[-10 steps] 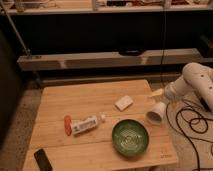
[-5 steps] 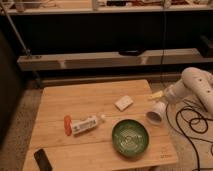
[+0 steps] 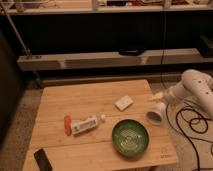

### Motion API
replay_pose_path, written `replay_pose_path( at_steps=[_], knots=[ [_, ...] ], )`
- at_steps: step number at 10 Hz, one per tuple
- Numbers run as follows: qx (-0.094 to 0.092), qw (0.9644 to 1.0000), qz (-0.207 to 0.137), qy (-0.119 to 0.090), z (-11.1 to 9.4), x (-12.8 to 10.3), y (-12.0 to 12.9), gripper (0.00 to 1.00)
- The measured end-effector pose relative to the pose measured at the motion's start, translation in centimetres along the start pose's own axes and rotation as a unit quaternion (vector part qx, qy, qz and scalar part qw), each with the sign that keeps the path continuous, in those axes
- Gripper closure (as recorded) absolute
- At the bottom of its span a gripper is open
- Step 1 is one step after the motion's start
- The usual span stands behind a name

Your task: Place the ceramic cup in the ceramic bowl

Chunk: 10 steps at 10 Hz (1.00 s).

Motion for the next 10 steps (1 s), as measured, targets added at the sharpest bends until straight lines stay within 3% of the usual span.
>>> replay_pose_path(
  at_steps=[3,6,10],
  knots=[
    [-0.015,0.9997,-0.016,-0.007,1.9,-1.2,0.3,0.20],
    [-0.004,0.9996,-0.013,-0.025,3.1,-2.1,0.1,0.20],
    [-0.016,0.9995,-0.003,-0.026,3.9,-2.8,0.4,0.20]
  ],
)
